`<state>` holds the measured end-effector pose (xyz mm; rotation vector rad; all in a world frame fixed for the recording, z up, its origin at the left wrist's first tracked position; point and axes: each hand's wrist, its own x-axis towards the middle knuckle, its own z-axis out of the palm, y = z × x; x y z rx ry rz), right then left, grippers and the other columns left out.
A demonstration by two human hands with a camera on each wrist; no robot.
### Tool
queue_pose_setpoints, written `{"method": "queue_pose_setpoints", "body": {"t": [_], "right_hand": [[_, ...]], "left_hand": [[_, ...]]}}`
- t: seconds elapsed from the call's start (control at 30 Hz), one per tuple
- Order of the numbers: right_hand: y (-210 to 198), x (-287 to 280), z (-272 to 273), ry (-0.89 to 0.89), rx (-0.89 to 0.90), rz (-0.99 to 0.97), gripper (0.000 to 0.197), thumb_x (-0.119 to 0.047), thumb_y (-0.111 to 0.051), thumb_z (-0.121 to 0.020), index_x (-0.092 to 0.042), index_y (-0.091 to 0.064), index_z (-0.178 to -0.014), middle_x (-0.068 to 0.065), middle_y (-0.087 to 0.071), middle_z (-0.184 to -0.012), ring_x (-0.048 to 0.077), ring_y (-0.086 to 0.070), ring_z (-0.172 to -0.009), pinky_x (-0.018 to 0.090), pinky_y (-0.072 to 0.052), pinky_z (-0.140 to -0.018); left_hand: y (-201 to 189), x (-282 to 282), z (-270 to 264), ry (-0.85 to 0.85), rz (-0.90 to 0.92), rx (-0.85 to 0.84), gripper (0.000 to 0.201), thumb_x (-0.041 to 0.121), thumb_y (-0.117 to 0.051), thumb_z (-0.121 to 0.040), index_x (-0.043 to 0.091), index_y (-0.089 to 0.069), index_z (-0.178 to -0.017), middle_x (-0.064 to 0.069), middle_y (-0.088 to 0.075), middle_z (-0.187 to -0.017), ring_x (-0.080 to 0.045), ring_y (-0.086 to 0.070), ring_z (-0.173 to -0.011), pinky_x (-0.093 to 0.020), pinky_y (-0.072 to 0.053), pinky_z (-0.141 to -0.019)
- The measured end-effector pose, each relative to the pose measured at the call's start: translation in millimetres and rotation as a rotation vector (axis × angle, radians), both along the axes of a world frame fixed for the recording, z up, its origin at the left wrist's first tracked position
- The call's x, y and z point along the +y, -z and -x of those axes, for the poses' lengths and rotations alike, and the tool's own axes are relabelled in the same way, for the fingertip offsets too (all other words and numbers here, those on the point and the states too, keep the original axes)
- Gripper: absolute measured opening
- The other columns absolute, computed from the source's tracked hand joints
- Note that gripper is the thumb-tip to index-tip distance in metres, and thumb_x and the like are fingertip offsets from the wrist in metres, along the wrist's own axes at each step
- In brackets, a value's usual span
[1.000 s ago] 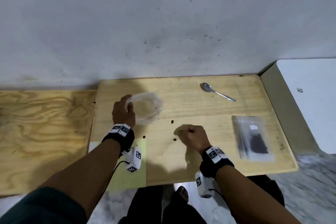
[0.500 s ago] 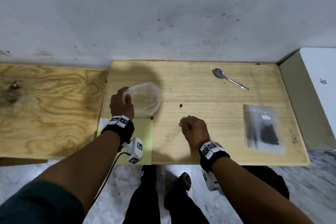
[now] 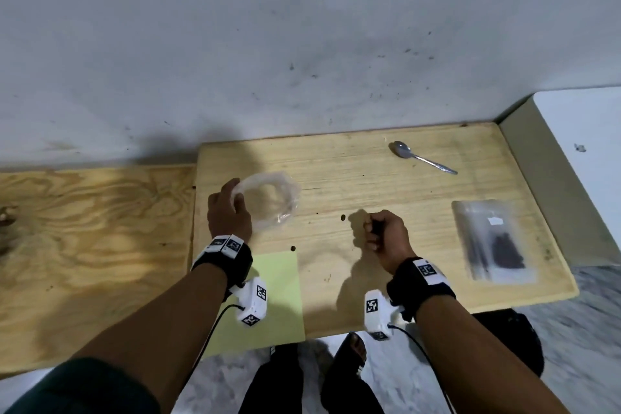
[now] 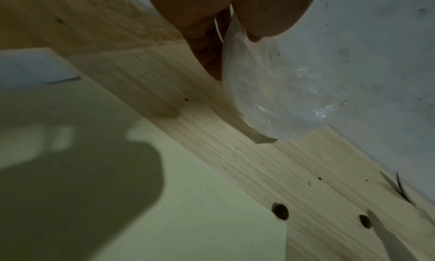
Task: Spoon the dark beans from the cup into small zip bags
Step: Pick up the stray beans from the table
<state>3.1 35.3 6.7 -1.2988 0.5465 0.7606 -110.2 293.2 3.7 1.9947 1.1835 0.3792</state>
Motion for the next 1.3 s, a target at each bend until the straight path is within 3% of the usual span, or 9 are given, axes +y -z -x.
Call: {"method": "queue_pose_setpoints", "body": {"t": [0.1, 0.2, 0.33, 0.47, 0.63, 0.97, 1.1, 1.2, 1.3], "right_hand": [[11, 5, -12, -0.123, -0.199, 0.334, 0.027, -0.013, -0.062, -0.086, -0.013, -0.06, -0.059, -0.004, -0.051, -0.051, 0.016, -0.04, -0.049, 0.026, -0.033, -0.047], [20, 13, -14, -0.329, -0.441, 0.575, 0.007, -0.021, -0.075, -0.083, -0.015, -0.078, -0.083, -0.004, -0.073, -0.078, 0.015, -0.065, -0.08, 0.026, -0.047, -0.073], [29, 24, -4, -0.453, -0.532, 0.694, 0.033, -0.03, -0.086, -0.072, -0.016, -0.077, -0.1, -0.002, -0.071, -0.092, 0.012, -0.065, -0.09, 0.024, -0.05, -0.088], [40, 33, 6, -0.451, -0.657, 0.729, 0.022, -0.015, -0.081, -0.077, -0.012, -0.079, -0.099, 0.004, -0.074, -0.1, 0.018, -0.067, -0.1, 0.023, -0.048, -0.093], [46, 31, 14, -0.471, -0.756, 0.744, 0.014, -0.009, -0.072, -0.086, -0.009, -0.077, -0.098, 0.004, -0.074, -0.097, 0.006, -0.06, -0.092, -0.007, -0.031, -0.076], [36, 29, 12, -0.704, -0.685, 0.734, 0.007, -0.01, -0.061, -0.09, -0.016, -0.064, -0.086, 0.001, -0.07, -0.088, 0.018, -0.066, -0.086, 0.029, -0.053, -0.079], [33, 24, 17, -0.774, -0.708, 0.782, 0.005, -0.016, -0.061, -0.092, -0.015, -0.064, -0.088, 0.0, -0.067, -0.088, 0.017, -0.062, -0.085, 0.027, -0.047, -0.076], [30, 18, 18, -0.694, -0.66, 0.702, 0.012, -0.015, -0.06, -0.094, -0.015, -0.064, -0.082, -0.007, -0.066, -0.079, 0.008, -0.061, -0.077, 0.021, -0.045, -0.07], [21, 10, 20, -0.326, -0.361, 0.325, 0.022, -0.018, -0.057, -0.099, -0.015, -0.059, -0.077, -0.004, -0.053, -0.066, 0.014, -0.047, -0.062, 0.024, -0.04, -0.059]], "left_hand": [[2, 9, -4, 0.01, 0.0, 0.002, 0.035, 0.013, -0.048, -0.099, 0.023, -0.059, -0.131, -0.019, -0.054, -0.123, -0.037, -0.055, -0.111, -0.034, -0.041, -0.089], [6, 17, -8, 0.017, 0.005, 0.014, 0.035, 0.014, -0.048, -0.099, 0.024, -0.059, -0.131, -0.018, -0.053, -0.124, -0.036, -0.055, -0.112, -0.032, -0.04, -0.089], [11, 24, -10, 0.004, 0.03, 0.008, 0.035, 0.016, -0.047, -0.1, 0.026, -0.058, -0.131, -0.014, -0.052, -0.127, -0.033, -0.055, -0.115, -0.029, -0.039, -0.09], [14, 31, -11, 0.017, 0.032, 0.005, 0.035, 0.016, -0.047, -0.099, 0.026, -0.058, -0.132, -0.014, -0.052, -0.126, -0.033, -0.056, -0.113, -0.033, -0.043, -0.093], [13, 35, -12, 0.005, 0.041, 0.006, 0.035, 0.018, -0.047, -0.1, 0.027, -0.057, -0.132, -0.013, -0.052, -0.124, -0.031, -0.056, -0.111, -0.027, -0.039, -0.087], [13, 33, -3, 0.002, 0.047, 0.013, 0.035, 0.019, -0.046, -0.1, 0.028, -0.057, -0.132, -0.014, -0.051, -0.125, -0.032, -0.054, -0.114, -0.027, -0.037, -0.088], [13, 28, 1, 0.001, 0.034, 0.009, 0.034, 0.018, -0.046, -0.1, 0.028, -0.058, -0.131, -0.014, -0.052, -0.124, -0.032, -0.054, -0.114, -0.027, -0.037, -0.086], [12, 24, 4, 0.01, 0.034, 0.009, 0.035, 0.017, -0.046, -0.1, 0.027, -0.058, -0.132, -0.014, -0.053, -0.124, -0.032, -0.054, -0.115, -0.026, -0.036, -0.087], [12, 20, 8, 0.01, 0.022, -0.004, 0.035, 0.016, -0.048, -0.099, 0.026, -0.058, -0.131, -0.015, -0.054, -0.121, -0.033, -0.054, -0.113, -0.027, -0.036, -0.086]]}}
